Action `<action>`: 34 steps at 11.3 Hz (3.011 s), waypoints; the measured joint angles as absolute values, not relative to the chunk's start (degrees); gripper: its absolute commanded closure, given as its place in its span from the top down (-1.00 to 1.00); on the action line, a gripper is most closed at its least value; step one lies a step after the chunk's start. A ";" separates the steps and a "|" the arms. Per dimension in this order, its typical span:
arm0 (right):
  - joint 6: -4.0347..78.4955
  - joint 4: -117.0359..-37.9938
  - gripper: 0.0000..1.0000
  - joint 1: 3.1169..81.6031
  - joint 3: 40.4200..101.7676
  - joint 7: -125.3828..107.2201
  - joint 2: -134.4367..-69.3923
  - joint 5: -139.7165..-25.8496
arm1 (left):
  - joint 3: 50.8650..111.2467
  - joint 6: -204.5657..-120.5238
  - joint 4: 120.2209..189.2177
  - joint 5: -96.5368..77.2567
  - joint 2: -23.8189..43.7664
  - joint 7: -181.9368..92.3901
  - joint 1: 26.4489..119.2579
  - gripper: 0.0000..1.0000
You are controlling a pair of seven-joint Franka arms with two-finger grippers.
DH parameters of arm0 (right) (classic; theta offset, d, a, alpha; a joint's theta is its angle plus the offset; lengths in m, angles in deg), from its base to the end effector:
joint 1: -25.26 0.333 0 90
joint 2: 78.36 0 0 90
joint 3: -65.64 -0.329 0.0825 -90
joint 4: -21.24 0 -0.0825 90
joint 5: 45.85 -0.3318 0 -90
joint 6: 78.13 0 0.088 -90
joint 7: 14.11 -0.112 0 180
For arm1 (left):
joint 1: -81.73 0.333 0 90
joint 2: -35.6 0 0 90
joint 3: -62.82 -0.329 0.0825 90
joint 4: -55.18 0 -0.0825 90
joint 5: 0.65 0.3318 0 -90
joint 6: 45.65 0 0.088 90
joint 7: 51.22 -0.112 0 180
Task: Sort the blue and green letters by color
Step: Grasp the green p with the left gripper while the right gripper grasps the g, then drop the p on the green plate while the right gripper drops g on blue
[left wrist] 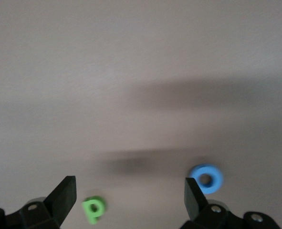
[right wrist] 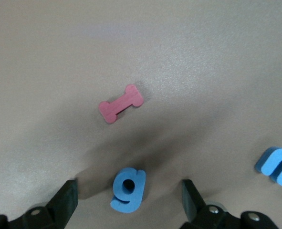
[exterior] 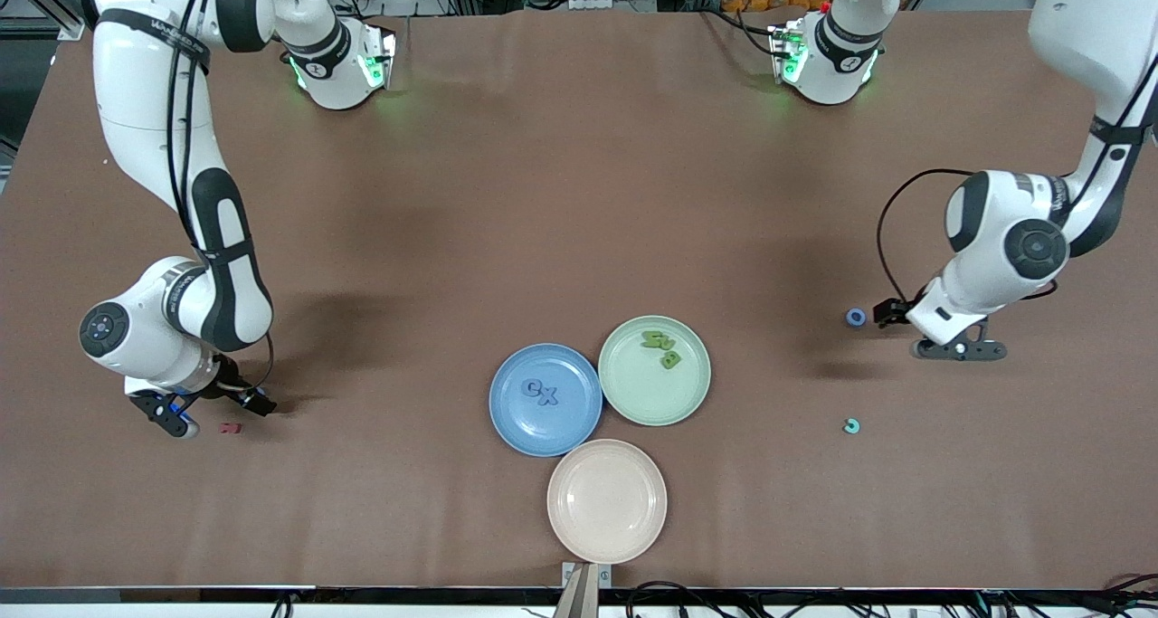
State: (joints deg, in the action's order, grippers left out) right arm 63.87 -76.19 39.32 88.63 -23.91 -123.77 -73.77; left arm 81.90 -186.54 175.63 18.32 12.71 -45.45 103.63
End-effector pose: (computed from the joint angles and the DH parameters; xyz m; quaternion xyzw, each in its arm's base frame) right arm 0.6484 -0.0647 0.2092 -0.9565 0.2888 -0.0383 0.0157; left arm 0.5515 0.0351 0.2828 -0.9983 0.0427 0.0025 0.0395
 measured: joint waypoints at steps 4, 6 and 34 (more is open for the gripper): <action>63.67 -75.50 -1.00 39.32 88.77 -23.92 -123.72 -70.13 | 82.19 -190.55 180.56 18.34 14.53 -53.53 110.20 1.00; 63.66 -75.27 -1.00 39.32 88.81 -23.89 -123.71 -69.86 | 82.31 -192.71 182.57 18.34 14.95 -56.78 113.19 1.00; 73.73 -60.02 1.00 46.84 54.59 -75.56 -125.17 -81.60 | 83.66 -201.69 185.65 15.28 13.02 -47.93 108.65 -1.00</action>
State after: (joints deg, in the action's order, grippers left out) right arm 73.73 -60.02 46.84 54.59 -75.56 -125.17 -81.60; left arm 83.66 -201.69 185.65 15.28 13.02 -47.93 108.65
